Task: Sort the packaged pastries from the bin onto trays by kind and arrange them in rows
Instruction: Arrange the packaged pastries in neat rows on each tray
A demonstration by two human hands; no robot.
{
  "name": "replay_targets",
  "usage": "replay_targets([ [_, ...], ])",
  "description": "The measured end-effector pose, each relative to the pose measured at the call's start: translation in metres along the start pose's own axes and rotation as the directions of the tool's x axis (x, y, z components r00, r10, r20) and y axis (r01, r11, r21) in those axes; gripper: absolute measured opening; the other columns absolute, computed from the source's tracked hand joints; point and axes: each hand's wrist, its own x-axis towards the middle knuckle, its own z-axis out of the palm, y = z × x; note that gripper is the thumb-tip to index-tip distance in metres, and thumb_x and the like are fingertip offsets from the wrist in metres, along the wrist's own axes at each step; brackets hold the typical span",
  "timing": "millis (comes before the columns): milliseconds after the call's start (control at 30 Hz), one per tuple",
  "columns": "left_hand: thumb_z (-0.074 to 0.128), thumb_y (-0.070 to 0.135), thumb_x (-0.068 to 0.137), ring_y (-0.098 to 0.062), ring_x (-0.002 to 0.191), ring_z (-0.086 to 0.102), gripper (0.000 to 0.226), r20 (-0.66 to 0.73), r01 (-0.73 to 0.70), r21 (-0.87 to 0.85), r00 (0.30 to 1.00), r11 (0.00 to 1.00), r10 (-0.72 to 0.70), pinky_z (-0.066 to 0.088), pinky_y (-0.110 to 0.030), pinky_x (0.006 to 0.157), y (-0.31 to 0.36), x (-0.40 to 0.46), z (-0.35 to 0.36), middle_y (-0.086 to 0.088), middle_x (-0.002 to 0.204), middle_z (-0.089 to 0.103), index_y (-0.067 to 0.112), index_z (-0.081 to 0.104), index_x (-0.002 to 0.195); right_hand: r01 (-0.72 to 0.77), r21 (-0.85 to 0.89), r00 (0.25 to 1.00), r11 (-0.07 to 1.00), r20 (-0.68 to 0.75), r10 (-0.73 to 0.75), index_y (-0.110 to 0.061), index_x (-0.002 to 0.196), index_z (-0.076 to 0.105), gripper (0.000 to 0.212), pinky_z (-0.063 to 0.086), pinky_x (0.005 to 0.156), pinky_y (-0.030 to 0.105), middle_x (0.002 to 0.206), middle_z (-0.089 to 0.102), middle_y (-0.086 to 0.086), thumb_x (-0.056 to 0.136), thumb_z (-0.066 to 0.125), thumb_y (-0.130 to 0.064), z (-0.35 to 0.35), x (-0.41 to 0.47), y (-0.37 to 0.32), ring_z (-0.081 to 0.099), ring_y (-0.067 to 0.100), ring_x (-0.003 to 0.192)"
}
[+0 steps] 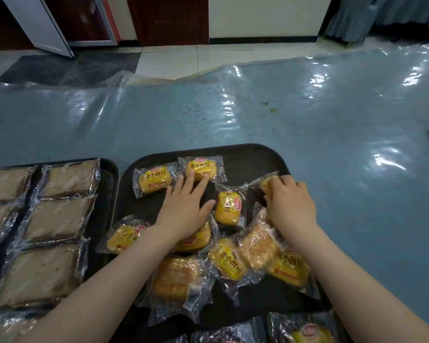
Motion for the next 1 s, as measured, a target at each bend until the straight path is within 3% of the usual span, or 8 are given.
replay_targets([
  [133,0.018,0.062,0.093,-0.027,0.142,-0.018,0.063,0.098,0.030,0.004,0.995,1.000,-0.031,-0.003,-0.047,0.113,0.000,0.004,0.011,-0.002,0.155,-0.024,0.040,-0.003,0.148,0.172,0.185,0.984,0.968,0.003,-0.176,-0.024,0.142,0.044,0.054,0.039,0.103,0.037,0.148,0.043,0.000,0.092,0.050,-0.003,0.009,0.023,-0.005,0.036,0.026,0.136],
  [233,0.016,0.062,0.092,-0.025,0.144,-0.008,0.065,0.009,0.001,0.068,1.000,0.998,-0.001,0.000,-0.044,0.114,0.000,0.005,0.013,-0.001,0.157,-0.014,0.036,0.000,0.149,0.239,0.207,0.969,0.949,0.020,-0.248,-0.025,0.144,0.041,0.059,0.030,0.110,0.035,0.155,0.032,-0.002,0.093,0.044,0.005,0.014,0.044,-0.011,0.022,0.020,0.145],
  [333,0.016,0.061,0.090,-0.025,0.144,-0.007,0.066,-0.165,-0.001,0.037,0.986,0.999,0.008,-0.004,-0.039,0.112,-0.002,0.011,0.008,0.000,0.158,-0.007,0.033,0.002,0.149,0.243,0.190,0.970,0.951,-0.037,-0.240,-0.023,0.145,0.038,0.059,0.031,0.110,0.037,0.156,0.030,0.000,0.093,0.045,0.004,0.017,0.060,-0.012,0.020,0.020,0.145],
  [433,0.020,0.058,0.091,-0.031,0.143,-0.010,0.065,-0.264,0.103,-0.026,0.959,0.994,-0.106,-0.003,-0.043,0.112,-0.012,0.026,0.000,-0.004,0.158,-0.007,0.033,0.003,0.149,0.316,0.207,0.948,0.926,-0.018,-0.319,-0.025,0.149,0.031,0.062,0.022,0.115,0.038,0.159,0.019,0.000,0.093,0.045,0.001,0.021,0.065,-0.012,0.008,0.020,0.148],
  [533,0.019,0.060,0.091,-0.036,0.142,-0.010,0.065,-0.239,0.174,0.057,0.959,0.983,-0.155,0.001,-0.053,0.112,-0.025,0.038,-0.003,-0.006,0.158,-0.008,0.036,-0.002,0.148,0.363,0.220,0.931,0.906,-0.047,-0.362,-0.022,0.151,0.026,0.064,0.014,0.115,0.033,0.160,0.015,0.001,0.093,0.044,-0.001,0.027,0.061,-0.013,0.005,0.018,0.148],
  [633,0.012,0.068,0.086,-0.037,0.142,-0.011,0.068,-0.148,0.142,0.166,0.982,0.976,-0.118,-0.002,-0.059,0.110,-0.034,0.047,0.003,-0.005,0.158,-0.009,0.042,-0.010,0.145,0.366,0.170,0.929,0.915,-0.012,-0.370,-0.021,0.152,0.020,0.063,0.016,0.117,0.041,0.160,0.014,0.000,0.095,0.044,-0.007,0.032,0.056,-0.013,0.004,0.023,0.148],
  [800,-0.001,0.081,0.070,-0.038,0.143,-0.005,0.077,-0.092,0.118,0.165,0.990,0.979,-0.103,-0.003,-0.060,0.108,-0.045,0.054,0.012,-0.002,0.159,-0.005,0.050,-0.027,0.136,0.411,0.077,0.904,0.908,0.096,-0.417,-0.029,0.153,0.009,0.056,-0.006,0.111,0.043,0.161,-0.005,0.001,0.102,0.032,-0.034,0.043,0.048,-0.007,-0.015,0.033,0.145],
  [1000,-0.002,0.084,0.067,-0.035,0.143,-0.009,0.074,-0.094,0.094,0.168,0.992,0.981,-0.079,-0.009,-0.059,0.107,-0.048,0.053,0.016,0.001,0.158,-0.009,0.055,-0.036,0.126,0.524,0.128,0.826,0.842,0.165,-0.539,-0.038,0.152,0.009,0.059,-0.013,0.114,0.043,0.159,-0.014,-0.004,0.100,0.037,-0.039,0.040,0.075,0.008,-0.029,0.023,0.139],
])
